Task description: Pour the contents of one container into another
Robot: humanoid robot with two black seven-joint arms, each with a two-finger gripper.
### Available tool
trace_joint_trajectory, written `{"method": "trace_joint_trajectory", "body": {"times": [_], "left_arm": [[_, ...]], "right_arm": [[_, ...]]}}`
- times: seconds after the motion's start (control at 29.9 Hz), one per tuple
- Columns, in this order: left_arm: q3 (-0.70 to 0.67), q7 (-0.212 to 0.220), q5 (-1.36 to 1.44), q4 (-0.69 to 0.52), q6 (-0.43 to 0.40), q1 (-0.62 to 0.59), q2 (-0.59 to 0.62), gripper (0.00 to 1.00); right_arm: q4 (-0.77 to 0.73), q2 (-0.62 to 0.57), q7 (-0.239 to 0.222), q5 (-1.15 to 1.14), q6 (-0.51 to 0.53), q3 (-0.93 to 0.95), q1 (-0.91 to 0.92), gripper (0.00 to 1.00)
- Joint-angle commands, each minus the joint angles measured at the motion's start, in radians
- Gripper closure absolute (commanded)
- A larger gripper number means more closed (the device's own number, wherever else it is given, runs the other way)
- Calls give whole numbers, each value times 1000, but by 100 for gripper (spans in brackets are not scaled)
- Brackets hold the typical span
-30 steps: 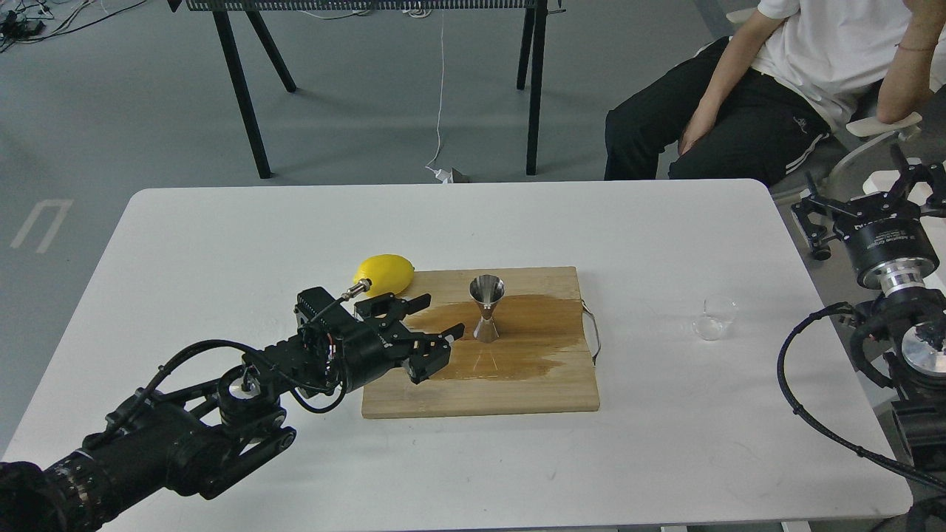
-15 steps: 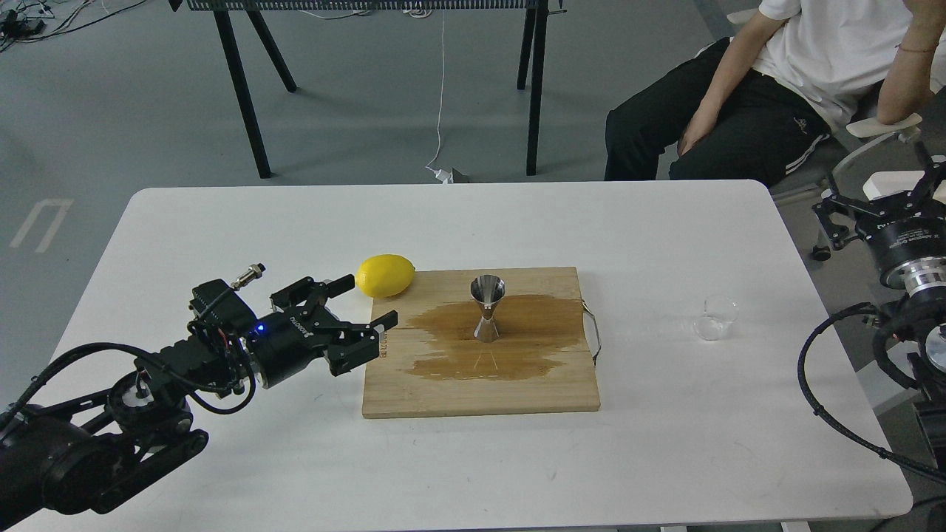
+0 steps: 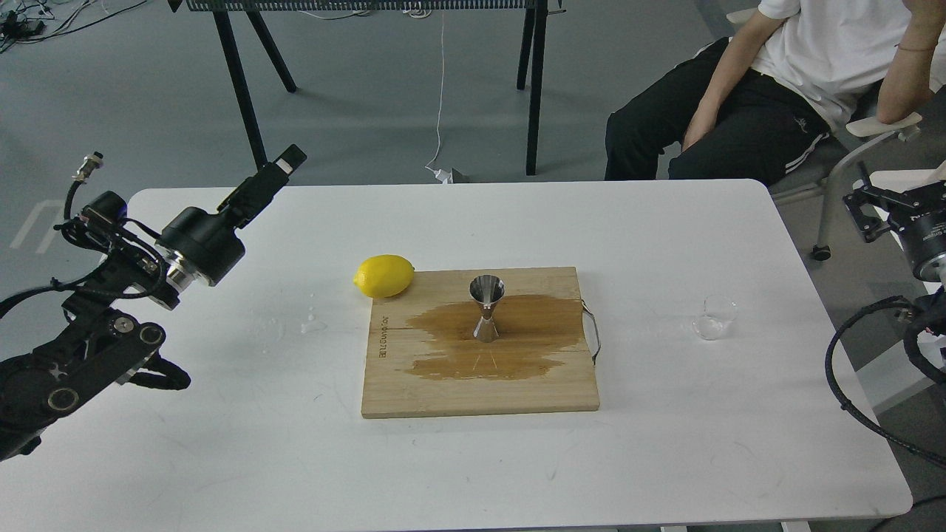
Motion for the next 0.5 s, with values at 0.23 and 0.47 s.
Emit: {"method": "trace_joint_trajectory", "body": {"times": [0.23, 0.47], "left_arm": [[-79, -1, -752, 63, -409, 9, 29, 0], [-90, -1, -1165, 189, -645, 17, 18, 0]], "right_arm": [[137, 10, 2, 37, 0, 19, -61, 0], [309, 36, -7, 187, 0, 34, -228, 0]]}}
